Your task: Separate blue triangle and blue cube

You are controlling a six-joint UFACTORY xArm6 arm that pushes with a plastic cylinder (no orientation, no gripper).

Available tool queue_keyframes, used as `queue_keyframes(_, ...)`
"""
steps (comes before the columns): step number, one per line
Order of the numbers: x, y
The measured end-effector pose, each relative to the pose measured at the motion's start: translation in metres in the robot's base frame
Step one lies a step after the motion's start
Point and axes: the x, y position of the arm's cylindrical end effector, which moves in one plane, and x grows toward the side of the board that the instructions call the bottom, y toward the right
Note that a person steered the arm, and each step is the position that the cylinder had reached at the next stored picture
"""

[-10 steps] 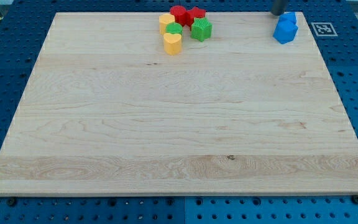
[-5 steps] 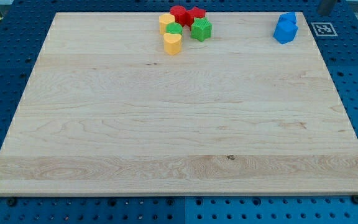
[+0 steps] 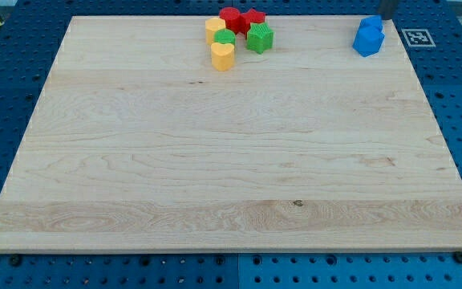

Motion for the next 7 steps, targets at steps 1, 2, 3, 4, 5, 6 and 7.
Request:
queue_keyframes(1,0.000,-0.012)
queue_keyframes(2,0.006,-0.019)
queue_keyframes(3,0.029,-0.019)
queue_keyframes(4,0.063,-0.019)
queue_keyframes(5,0.094,-0.019)
queue_keyframes(6,0.125,-0.019)
queue_keyframes(7,0.149,-0.019)
